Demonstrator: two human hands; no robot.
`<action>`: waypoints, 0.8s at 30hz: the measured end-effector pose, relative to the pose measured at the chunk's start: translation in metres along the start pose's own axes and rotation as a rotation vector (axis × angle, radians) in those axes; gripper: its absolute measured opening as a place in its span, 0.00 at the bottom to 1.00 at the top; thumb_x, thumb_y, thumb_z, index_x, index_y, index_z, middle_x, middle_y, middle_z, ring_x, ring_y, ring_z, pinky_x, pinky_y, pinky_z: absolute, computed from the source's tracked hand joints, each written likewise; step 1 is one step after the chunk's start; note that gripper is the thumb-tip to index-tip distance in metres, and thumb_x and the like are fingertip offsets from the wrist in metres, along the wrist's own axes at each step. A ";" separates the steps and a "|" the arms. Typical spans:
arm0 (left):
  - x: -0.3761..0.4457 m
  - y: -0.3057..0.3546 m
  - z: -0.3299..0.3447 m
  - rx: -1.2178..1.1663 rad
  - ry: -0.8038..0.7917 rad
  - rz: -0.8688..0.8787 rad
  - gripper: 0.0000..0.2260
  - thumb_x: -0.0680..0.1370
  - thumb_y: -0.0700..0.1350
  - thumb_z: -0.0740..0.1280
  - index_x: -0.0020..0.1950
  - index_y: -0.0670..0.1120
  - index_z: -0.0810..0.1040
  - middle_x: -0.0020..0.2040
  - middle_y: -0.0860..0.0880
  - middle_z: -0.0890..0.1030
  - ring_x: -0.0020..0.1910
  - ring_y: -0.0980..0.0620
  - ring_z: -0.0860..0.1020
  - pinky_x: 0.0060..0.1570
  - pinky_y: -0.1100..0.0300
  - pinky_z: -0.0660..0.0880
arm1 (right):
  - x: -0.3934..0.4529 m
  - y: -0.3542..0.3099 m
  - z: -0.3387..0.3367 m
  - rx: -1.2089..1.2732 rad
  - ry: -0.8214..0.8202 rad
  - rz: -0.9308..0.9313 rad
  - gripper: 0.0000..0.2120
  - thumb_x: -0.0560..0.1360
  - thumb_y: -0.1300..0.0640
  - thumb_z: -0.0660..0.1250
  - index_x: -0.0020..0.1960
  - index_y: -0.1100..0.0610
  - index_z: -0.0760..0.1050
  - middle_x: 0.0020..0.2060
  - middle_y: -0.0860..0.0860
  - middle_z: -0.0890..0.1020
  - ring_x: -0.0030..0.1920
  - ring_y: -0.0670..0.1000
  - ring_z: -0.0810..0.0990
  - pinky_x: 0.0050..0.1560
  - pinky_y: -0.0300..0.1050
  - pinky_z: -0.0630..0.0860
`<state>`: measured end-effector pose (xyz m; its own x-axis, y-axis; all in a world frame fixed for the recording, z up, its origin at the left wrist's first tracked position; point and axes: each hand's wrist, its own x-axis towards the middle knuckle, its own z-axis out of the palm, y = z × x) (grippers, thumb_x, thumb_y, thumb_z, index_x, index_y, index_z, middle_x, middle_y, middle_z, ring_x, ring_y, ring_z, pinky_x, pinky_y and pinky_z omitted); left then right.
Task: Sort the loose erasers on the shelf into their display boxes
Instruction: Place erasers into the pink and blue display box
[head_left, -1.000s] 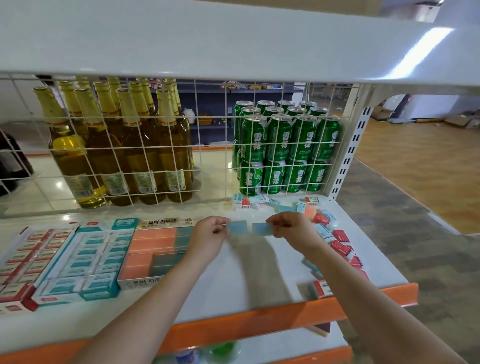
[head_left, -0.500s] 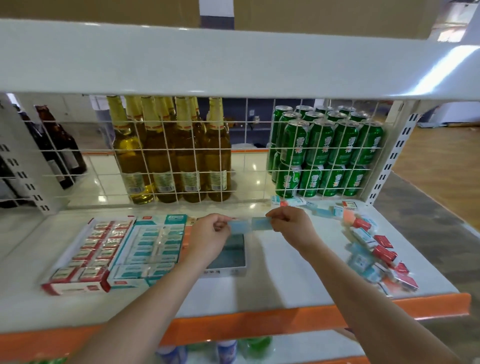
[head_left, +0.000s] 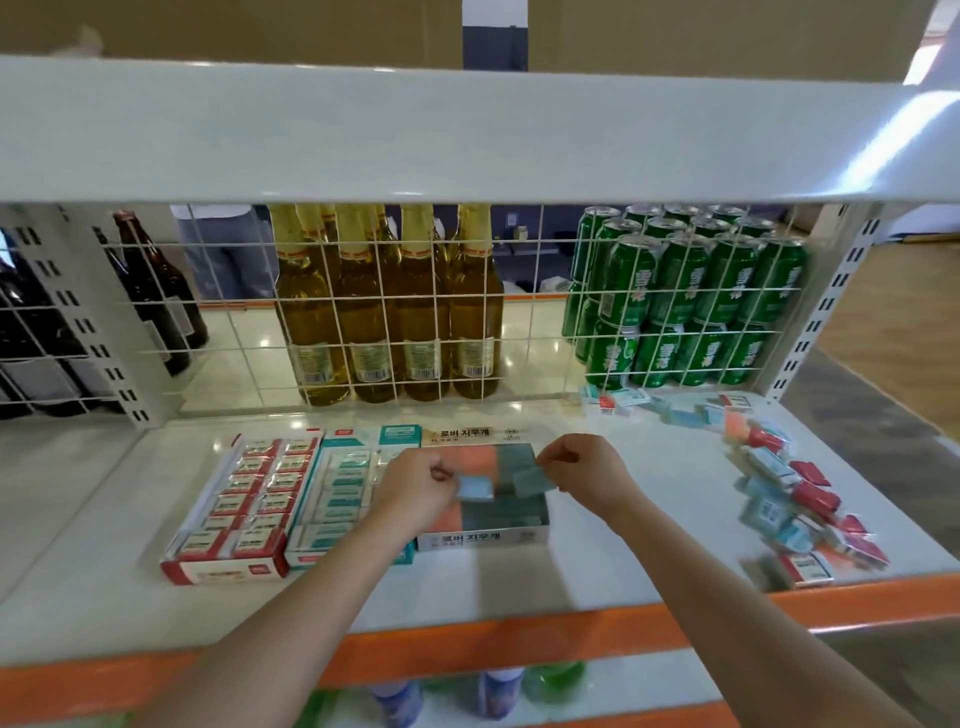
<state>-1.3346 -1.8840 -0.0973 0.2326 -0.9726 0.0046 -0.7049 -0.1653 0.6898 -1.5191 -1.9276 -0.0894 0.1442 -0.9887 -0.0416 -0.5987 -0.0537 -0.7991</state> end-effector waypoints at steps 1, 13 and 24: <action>0.000 0.000 0.002 0.009 -0.012 0.005 0.06 0.76 0.40 0.66 0.51 0.44 0.81 0.49 0.49 0.81 0.45 0.54 0.75 0.43 0.64 0.68 | -0.001 0.000 0.001 0.001 -0.012 0.001 0.07 0.73 0.66 0.63 0.47 0.62 0.79 0.36 0.48 0.76 0.41 0.49 0.74 0.40 0.39 0.71; -0.002 -0.001 0.010 0.111 -0.015 0.062 0.05 0.75 0.41 0.67 0.50 0.47 0.79 0.48 0.51 0.80 0.45 0.56 0.76 0.48 0.63 0.73 | -0.002 0.002 0.011 -0.362 -0.069 -0.101 0.08 0.73 0.61 0.67 0.51 0.57 0.80 0.52 0.53 0.77 0.50 0.51 0.75 0.46 0.36 0.69; 0.001 -0.003 0.009 0.286 -0.104 0.193 0.04 0.76 0.44 0.68 0.47 0.47 0.81 0.47 0.52 0.81 0.44 0.55 0.77 0.45 0.64 0.71 | 0.002 0.000 0.010 -0.493 -0.136 -0.113 0.10 0.71 0.58 0.70 0.52 0.58 0.77 0.54 0.54 0.75 0.52 0.53 0.74 0.47 0.37 0.70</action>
<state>-1.3383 -1.8858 -0.1056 0.0177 -0.9994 0.0314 -0.8916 -0.0016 0.4528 -1.5113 -1.9281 -0.0954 0.3110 -0.9474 -0.0753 -0.8684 -0.2511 -0.4276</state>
